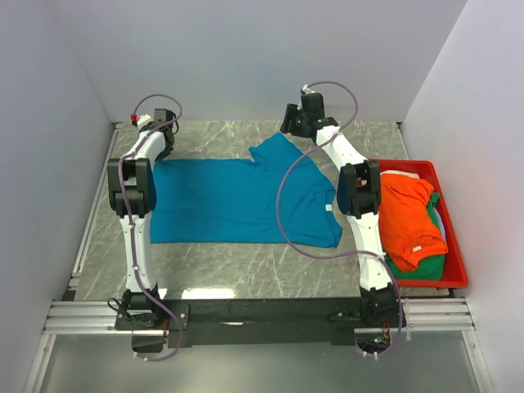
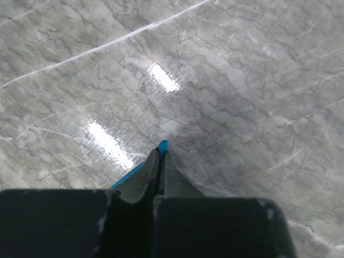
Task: Fold and stack the t-shirts
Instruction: Fold the tshirt
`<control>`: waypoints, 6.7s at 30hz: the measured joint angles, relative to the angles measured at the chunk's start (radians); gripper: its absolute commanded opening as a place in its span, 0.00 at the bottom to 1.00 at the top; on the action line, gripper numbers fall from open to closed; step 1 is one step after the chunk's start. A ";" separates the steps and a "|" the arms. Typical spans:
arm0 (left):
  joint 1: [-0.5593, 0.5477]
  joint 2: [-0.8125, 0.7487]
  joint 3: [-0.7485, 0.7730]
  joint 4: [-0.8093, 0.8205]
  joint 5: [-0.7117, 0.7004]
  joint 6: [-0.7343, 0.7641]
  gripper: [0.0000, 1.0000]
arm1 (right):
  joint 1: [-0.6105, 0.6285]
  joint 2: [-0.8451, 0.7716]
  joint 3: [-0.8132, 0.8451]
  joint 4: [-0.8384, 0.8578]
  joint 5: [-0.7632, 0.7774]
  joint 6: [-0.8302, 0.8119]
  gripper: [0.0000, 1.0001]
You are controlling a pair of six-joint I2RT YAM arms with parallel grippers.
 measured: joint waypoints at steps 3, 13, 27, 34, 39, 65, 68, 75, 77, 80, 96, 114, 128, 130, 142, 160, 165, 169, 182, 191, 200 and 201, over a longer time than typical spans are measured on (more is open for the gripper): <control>0.000 -0.001 -0.003 0.010 0.004 0.001 0.00 | -0.020 0.000 0.000 -0.037 -0.003 0.042 0.61; 0.000 -0.014 -0.031 0.047 0.018 0.003 0.01 | -0.082 0.002 0.000 -0.134 -0.003 0.140 0.58; 0.000 -0.024 -0.048 0.066 0.043 0.004 0.00 | -0.069 0.068 0.030 -0.204 -0.018 0.209 0.54; 0.000 -0.027 -0.050 0.066 0.052 0.006 0.00 | -0.050 0.074 0.037 -0.209 -0.030 0.224 0.53; 0.001 -0.028 -0.051 0.067 0.060 0.007 0.00 | -0.027 0.076 0.037 -0.209 -0.032 0.227 0.43; 0.001 -0.047 -0.055 0.064 0.089 0.029 0.01 | -0.060 -0.048 -0.195 -0.056 0.062 0.192 0.00; 0.001 -0.054 -0.055 0.064 0.096 0.029 0.02 | -0.072 -0.076 -0.219 -0.032 0.063 0.188 0.00; 0.001 -0.061 -0.055 0.064 0.115 0.029 0.03 | -0.080 -0.104 -0.241 0.014 0.063 0.172 0.00; 0.001 -0.065 -0.055 0.063 0.123 0.029 0.03 | -0.080 -0.113 -0.260 0.023 0.062 0.170 0.00; 0.001 -0.072 -0.055 0.063 0.131 0.029 0.01 | -0.080 -0.140 -0.299 0.035 0.062 0.167 0.00; 0.001 -0.238 -0.194 0.068 0.158 0.016 0.00 | -0.080 -0.447 -0.634 0.106 0.084 0.159 0.00; 0.089 -0.495 -0.547 0.067 0.251 -0.072 0.00 | 0.014 -0.753 -1.057 0.110 0.226 0.202 0.00; 0.086 -0.548 -0.625 0.066 0.284 -0.094 0.00 | 0.014 -0.920 -1.215 0.109 0.265 0.235 0.00; 0.086 -0.562 -0.637 0.067 0.288 -0.097 0.00 | 0.014 -0.931 -1.236 0.114 0.258 0.240 0.00; 0.094 -0.604 -0.681 0.074 0.311 -0.112 0.01 | 0.015 -0.989 -1.346 0.125 0.218 0.257 0.00; 0.109 -0.629 -0.718 0.082 0.349 -0.117 0.13 | 0.023 -1.050 -1.441 0.163 0.170 0.278 0.03; 0.116 -0.692 -0.820 0.110 0.381 -0.160 0.53 | 0.026 -1.051 -1.505 0.178 0.145 0.288 0.44; 0.126 -0.730 -0.867 0.120 0.404 -0.180 0.62 | 0.026 -1.063 -1.511 0.171 0.137 0.279 0.52; 0.130 -0.829 -0.872 0.149 0.502 -0.172 0.63 | 0.091 -0.893 -1.166 0.130 0.147 0.219 0.49; 0.118 -0.902 -0.937 0.162 0.575 -0.157 0.62 | 0.215 -0.558 -0.845 0.033 0.233 0.181 0.48; 0.099 -0.932 -0.968 0.174 0.610 -0.156 0.62 | 0.241 -0.439 -0.723 -0.031 0.310 0.162 0.49; 0.098 -0.932 -0.967 0.174 0.612 -0.156 0.62 | 0.241 -0.434 -0.718 -0.036 0.317 0.162 0.49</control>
